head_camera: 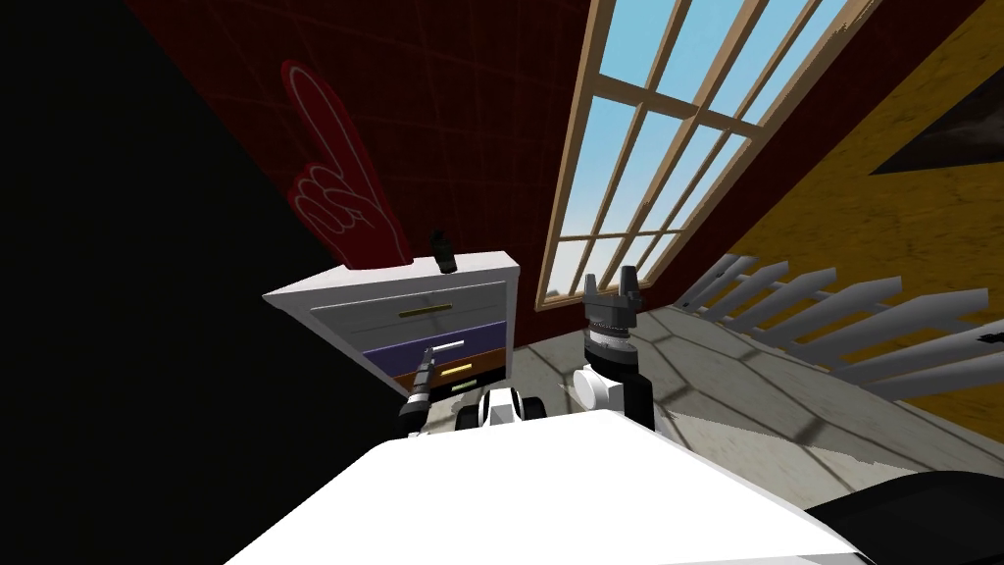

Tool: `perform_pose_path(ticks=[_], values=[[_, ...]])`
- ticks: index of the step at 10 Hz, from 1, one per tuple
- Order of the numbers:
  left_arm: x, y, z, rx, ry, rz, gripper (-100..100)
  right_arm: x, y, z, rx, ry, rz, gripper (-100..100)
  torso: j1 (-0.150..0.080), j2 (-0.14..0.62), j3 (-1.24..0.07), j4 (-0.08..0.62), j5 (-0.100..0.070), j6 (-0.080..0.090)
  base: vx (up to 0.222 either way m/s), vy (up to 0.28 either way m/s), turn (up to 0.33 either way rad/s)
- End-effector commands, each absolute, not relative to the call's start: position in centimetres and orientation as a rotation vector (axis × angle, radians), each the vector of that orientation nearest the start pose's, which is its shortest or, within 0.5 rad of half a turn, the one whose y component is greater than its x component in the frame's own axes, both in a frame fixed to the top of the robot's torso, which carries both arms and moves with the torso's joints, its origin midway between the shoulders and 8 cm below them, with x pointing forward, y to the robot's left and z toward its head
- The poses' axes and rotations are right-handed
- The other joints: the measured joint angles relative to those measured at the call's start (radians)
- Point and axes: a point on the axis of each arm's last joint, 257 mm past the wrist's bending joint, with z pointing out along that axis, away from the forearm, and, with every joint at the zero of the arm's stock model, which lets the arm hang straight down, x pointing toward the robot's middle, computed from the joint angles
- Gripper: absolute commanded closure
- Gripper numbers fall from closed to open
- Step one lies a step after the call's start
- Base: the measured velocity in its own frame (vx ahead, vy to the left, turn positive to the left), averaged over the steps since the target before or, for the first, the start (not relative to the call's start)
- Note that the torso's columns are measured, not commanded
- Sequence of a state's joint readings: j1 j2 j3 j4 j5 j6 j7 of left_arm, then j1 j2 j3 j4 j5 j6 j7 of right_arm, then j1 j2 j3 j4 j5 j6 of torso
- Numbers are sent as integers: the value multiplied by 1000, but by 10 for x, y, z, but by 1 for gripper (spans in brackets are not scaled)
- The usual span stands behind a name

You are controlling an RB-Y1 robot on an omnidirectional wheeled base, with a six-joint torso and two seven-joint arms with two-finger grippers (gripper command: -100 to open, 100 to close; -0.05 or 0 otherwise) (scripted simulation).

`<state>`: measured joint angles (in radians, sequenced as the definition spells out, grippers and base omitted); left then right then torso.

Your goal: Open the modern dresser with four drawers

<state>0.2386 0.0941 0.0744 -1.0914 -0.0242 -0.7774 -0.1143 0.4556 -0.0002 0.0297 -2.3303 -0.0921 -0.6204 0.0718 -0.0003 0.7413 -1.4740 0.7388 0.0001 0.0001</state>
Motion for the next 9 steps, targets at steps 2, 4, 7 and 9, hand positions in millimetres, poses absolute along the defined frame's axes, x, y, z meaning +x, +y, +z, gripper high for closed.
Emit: perform_pose_path(ticks=[2,4,7,9], values=[[400,317,-361,-1052,1178,-978,-100,311,-273,80,529,419,1377,0,-1,3,2,1,-1,0,47,1,-5],[397,317,-361,-1050,1178,-978,100,311,-273,80,529,419,1377,0,0,-2,-2,-1,0,0,18,-1,-2],[396,317,-358,-1046,1181,-983,100,311,-273,80,529,419,1377,0,0,2,2,-1,0,-1,-142,-30,17],[395,316,-356,-1045,1183,-986,100,311,-273,80,529,419,1377,0,0,-2,-1,0,-1,-1,-186,-52,20]])
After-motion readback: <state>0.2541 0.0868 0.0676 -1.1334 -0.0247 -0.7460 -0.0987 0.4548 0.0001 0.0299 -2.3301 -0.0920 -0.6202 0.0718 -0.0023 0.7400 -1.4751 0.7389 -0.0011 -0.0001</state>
